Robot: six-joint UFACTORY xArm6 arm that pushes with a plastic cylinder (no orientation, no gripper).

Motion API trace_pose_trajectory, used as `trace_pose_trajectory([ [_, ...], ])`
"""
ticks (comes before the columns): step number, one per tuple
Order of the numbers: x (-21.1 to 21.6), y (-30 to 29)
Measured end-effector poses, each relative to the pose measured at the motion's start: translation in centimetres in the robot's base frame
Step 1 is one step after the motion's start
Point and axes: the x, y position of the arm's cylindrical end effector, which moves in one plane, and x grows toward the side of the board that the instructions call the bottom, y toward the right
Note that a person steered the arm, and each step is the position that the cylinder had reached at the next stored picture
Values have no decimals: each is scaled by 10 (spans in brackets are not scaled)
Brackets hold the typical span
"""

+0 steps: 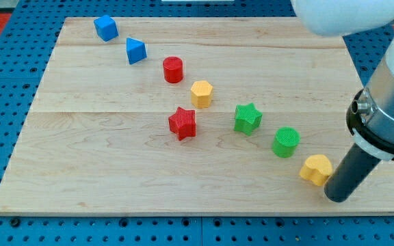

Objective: Move the red star bottom left to the green circle

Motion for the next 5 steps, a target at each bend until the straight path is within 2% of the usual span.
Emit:
trace_pose_trajectory([
  [1,17,-33],
  [3,-46,-286],
  [4,-99,-345],
  [5,-123,-301],
])
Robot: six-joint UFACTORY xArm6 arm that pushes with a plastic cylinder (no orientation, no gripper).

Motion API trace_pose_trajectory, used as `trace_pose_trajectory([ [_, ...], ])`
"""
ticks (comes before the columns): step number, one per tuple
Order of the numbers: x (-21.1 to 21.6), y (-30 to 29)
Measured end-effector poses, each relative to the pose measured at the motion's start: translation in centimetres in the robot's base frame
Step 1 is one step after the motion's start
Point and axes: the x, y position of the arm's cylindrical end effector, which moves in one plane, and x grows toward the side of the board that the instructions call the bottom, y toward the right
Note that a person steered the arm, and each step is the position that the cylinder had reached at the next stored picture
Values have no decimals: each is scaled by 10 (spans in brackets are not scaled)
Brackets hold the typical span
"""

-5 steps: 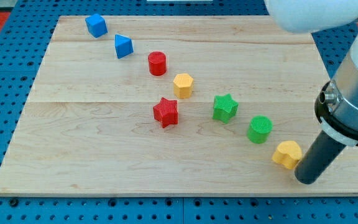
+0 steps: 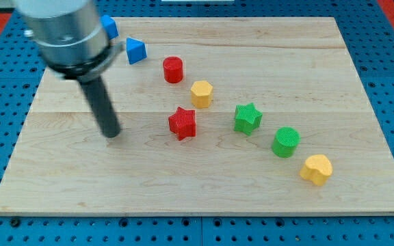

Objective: Move the red star bottom left to the green circle

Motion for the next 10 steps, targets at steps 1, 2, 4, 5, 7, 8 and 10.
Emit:
trace_pose_trajectory([
  [1,-13,16],
  [2,-11,60],
  [4,-22,73],
  [5,-38,78],
  [7,8,142],
  [8,32,162],
  [10,9,182],
])
